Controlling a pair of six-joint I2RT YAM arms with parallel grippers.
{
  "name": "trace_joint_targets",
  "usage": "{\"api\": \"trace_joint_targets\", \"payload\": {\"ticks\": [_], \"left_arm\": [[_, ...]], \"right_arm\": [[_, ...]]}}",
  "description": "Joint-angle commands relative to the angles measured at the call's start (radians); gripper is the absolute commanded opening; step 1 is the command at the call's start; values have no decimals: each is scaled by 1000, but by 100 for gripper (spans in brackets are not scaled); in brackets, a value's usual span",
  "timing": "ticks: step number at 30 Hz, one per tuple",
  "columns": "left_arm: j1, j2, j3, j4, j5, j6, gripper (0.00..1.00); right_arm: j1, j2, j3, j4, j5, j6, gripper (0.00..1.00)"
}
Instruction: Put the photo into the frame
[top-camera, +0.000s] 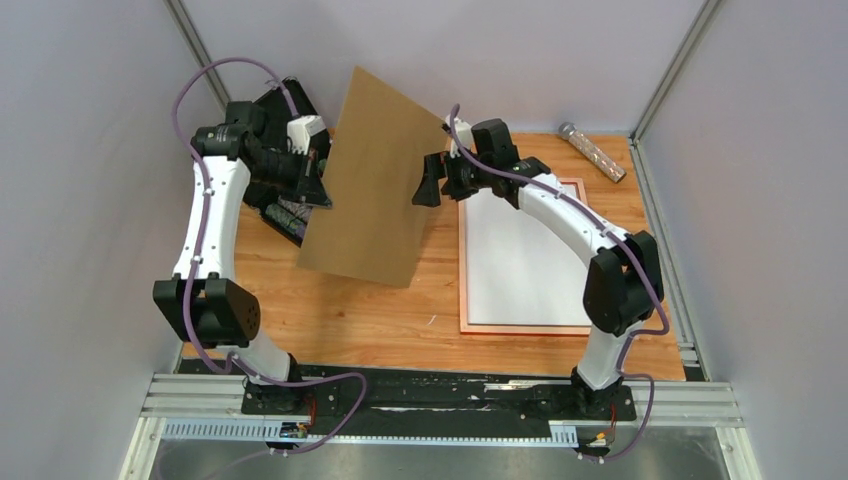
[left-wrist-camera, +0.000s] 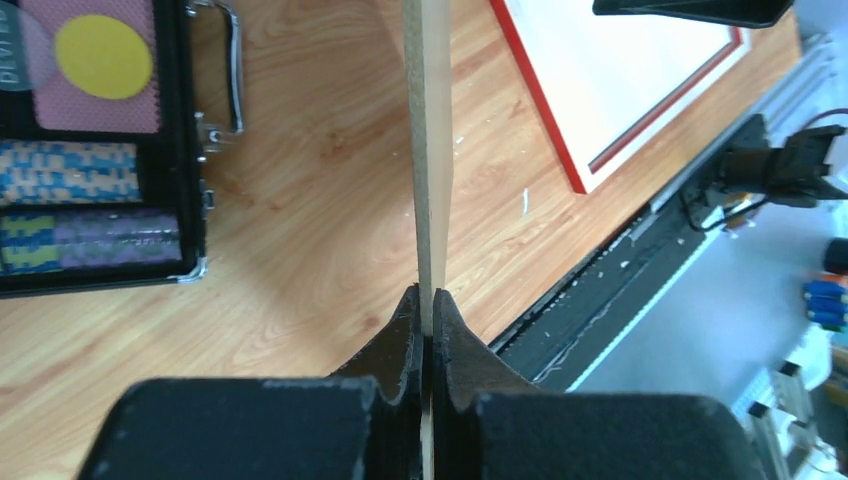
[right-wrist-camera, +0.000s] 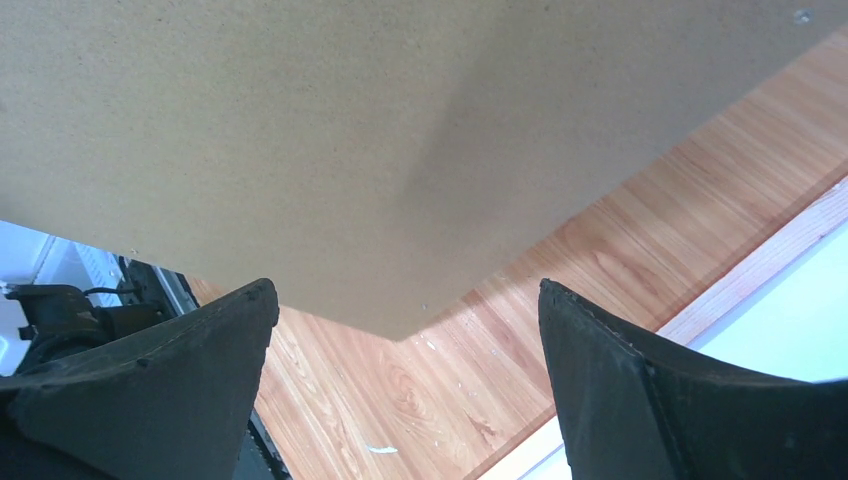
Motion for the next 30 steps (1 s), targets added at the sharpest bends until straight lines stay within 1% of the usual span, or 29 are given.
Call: {"api": "trace_joint_targets", "payload": {"ticks": [1,5,6,9,17,25,30], "left_arm": [[-83,3,136,-62,-184,-12,0],[-108,66,248,-169,-197,-60,0],[-113,69,251,-171,-197,-67,0],[-142,68,251,-174,-317,-58,0],[-171,54,200,-176,-393,-48,0],[-176,19,150,-158,-337,-80,0],[-176,-10,121,-153,-275,-95,0]], "right_arm": [[-16,-69,41,19,-43,41,100],[-39,-85,39,19,-92,68,100],[-46,-88,36,19,-100,75,100],[-62,-91,29,21,-127,90,100],[-84,-35,12,31,-171,117,100],[-91,96,29,56,-205,167,100],[-112,199,42,87,-307,210,96]]}}
